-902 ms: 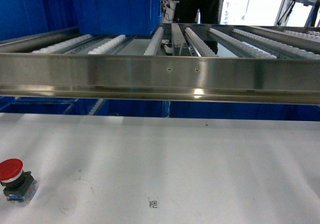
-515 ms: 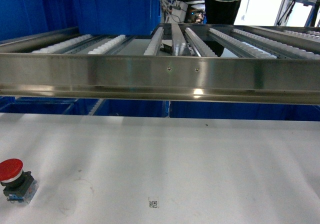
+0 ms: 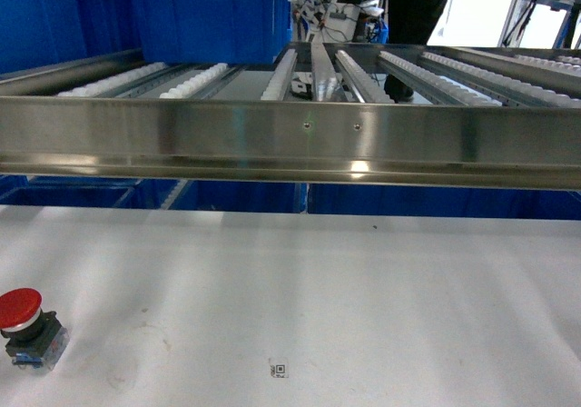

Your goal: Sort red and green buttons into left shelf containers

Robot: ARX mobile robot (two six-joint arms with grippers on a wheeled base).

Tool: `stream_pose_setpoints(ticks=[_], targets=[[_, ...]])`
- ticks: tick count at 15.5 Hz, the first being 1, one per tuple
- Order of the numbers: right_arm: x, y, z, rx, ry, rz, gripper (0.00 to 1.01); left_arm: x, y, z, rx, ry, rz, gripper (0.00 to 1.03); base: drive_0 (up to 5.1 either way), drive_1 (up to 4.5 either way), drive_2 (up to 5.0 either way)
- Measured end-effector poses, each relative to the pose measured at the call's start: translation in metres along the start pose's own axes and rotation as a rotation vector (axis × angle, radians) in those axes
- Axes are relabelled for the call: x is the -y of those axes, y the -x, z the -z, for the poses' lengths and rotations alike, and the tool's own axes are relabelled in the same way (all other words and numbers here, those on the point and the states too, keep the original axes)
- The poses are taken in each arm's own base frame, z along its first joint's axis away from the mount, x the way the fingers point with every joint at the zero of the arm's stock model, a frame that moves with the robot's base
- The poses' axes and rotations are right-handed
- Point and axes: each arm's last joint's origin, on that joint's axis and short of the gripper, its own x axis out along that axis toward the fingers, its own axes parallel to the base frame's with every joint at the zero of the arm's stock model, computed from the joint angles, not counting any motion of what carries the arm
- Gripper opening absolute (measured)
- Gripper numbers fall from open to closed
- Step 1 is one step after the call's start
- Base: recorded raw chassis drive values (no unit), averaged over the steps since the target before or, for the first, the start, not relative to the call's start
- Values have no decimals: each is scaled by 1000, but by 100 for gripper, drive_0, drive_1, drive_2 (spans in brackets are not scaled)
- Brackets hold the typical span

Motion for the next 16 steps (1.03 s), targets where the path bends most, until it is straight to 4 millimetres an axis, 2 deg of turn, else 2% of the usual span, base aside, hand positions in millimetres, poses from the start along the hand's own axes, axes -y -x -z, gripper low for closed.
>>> stream_pose_setpoints(ticks=[2, 4, 5, 7, 9, 10, 13, 16], targets=[[-5, -14, 0, -21, 30, -8, 98, -9, -11, -4, 26, -11, -12, 98, 0, 0, 0], [-6, -33, 6, -62, 63, -8, 98, -10, -34, 0, -5, -20, 45, 98, 0, 0, 0], [-6, -49, 10, -107, 86, -15, 98, -8, -54, 2, -59, -17, 86, 98, 0, 0, 0], [-2, -85, 9, -183, 102, -9, 98, -7, -101, -7, -152, -17, 128, 98, 0, 0, 0], [0, -119, 23, -330, 110, -38, 98, -4, -142, -2, -282, -37, 153, 98, 0, 0, 0], [2, -134, 30, -411, 113, -54, 98, 1, -154, -4, -307, -53, 175, 98, 0, 0, 0], [16, -160, 38, -518, 94, -68, 98, 5, -159, -11, -287, -75, 201, 98, 0, 0, 0], [32, -165, 57, -632, 63, -78, 98, 5, -159, -11, -287, -79, 197, 98, 0, 0, 0]])
